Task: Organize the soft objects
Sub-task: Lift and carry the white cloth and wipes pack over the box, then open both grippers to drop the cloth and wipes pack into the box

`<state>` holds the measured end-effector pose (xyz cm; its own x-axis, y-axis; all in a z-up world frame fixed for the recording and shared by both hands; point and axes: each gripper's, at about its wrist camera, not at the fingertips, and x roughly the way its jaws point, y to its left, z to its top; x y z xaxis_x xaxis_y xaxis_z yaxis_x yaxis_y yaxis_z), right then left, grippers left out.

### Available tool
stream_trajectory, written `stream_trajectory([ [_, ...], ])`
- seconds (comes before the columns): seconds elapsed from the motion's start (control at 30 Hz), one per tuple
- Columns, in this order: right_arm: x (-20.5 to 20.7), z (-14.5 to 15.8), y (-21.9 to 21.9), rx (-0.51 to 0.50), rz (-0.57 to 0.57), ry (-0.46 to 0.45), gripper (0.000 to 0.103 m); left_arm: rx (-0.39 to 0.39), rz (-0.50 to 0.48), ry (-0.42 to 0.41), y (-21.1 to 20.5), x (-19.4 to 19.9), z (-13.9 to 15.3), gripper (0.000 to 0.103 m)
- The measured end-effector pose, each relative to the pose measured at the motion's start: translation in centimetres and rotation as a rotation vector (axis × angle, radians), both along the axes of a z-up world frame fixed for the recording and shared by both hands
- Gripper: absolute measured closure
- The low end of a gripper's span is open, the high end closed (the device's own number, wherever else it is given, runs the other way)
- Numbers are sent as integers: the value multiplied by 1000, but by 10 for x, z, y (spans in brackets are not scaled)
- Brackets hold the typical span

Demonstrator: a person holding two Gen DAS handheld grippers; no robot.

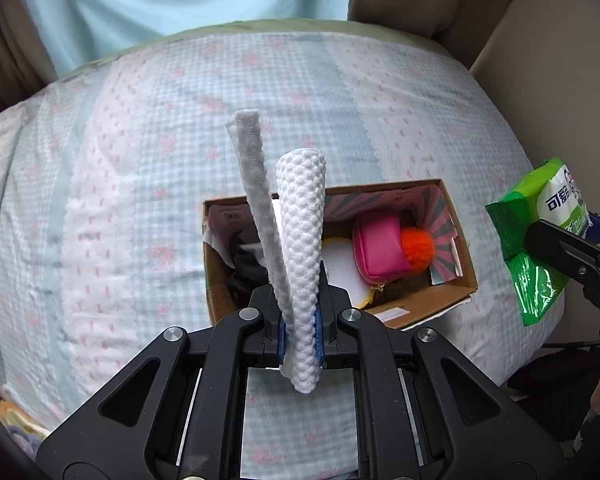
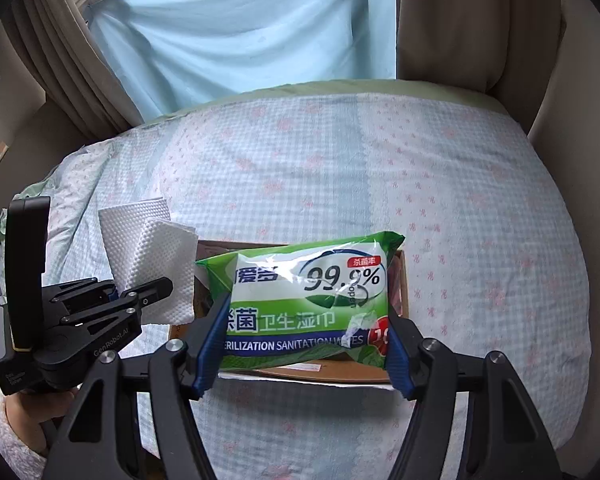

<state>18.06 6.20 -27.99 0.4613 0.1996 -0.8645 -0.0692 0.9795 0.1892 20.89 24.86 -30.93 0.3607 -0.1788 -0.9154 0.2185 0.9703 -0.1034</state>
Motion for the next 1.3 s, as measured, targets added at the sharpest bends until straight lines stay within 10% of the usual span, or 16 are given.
stream_trajectory([
  [0.57,65,-111,-11,28,-145,284,36,46,-175,261,-35,45,-101,94],
  [0.6,69,-119,-13,45,-156,310,36,55,-185,270,-40,48,-106,87],
  [0.7,77,-136,-19,87,-167,358,22,103,-215,282,-54,52,-114,4],
  [0.73,78,-138,-21,84,-169,360,7,105,-226,282,-56,51,-115,0],
  [1.3,50,-113,-25,102,-180,296,0,75,-164,239,-32,29,-95,0],
])
